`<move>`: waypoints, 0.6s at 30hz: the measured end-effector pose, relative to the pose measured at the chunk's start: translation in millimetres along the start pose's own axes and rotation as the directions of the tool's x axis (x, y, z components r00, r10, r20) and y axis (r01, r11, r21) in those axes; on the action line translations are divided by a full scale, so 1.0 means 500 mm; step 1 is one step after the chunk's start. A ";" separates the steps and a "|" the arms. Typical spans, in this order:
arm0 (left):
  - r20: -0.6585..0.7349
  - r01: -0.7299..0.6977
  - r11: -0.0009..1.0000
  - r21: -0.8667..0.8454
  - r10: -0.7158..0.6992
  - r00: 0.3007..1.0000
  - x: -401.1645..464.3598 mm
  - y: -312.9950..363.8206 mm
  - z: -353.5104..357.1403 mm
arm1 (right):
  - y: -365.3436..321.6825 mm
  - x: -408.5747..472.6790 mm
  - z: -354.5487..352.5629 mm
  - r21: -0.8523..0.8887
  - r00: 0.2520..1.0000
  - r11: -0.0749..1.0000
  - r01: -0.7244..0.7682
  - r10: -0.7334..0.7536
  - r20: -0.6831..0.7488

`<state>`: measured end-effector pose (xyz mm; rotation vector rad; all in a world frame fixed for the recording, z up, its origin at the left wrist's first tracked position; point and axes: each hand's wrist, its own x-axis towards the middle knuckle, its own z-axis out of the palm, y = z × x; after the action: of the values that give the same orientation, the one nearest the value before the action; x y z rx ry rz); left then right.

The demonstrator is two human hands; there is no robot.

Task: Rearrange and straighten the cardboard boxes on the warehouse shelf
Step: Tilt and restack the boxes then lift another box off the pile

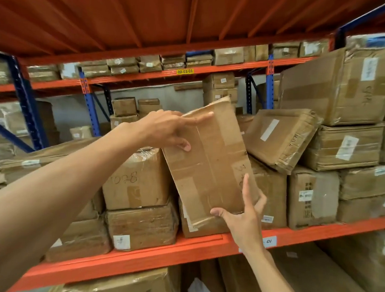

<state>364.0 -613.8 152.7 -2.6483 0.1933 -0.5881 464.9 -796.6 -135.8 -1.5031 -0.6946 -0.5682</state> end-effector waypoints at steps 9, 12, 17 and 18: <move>-0.266 0.097 0.782 -0.615 -0.322 0.909 -0.100 -0.058 0.061 | -0.179 0.224 -0.181 -0.321 0.934 0.908 0.269 -0.165 0.317; -0.315 0.048 0.655 -0.754 -0.425 0.848 -0.108 -0.022 0.101 | -0.224 0.281 -0.227 -0.428 0.903 0.852 0.301 -0.112 0.414; -0.394 0.050 0.647 -0.761 -0.522 0.757 -0.108 0.025 0.147 | -0.190 0.298 -0.251 -0.450 0.883 0.829 0.333 -0.105 0.458; -0.404 0.066 0.665 -0.744 -0.526 0.749 -0.106 0.042 0.159 | -0.179 0.306 -0.257 -0.458 0.879 0.826 0.328 -0.090 0.468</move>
<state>349.8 -591.6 58.5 -3.1212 0.1447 -1.8058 513.7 -912.8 43.2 -2.1219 -1.1283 -0.6378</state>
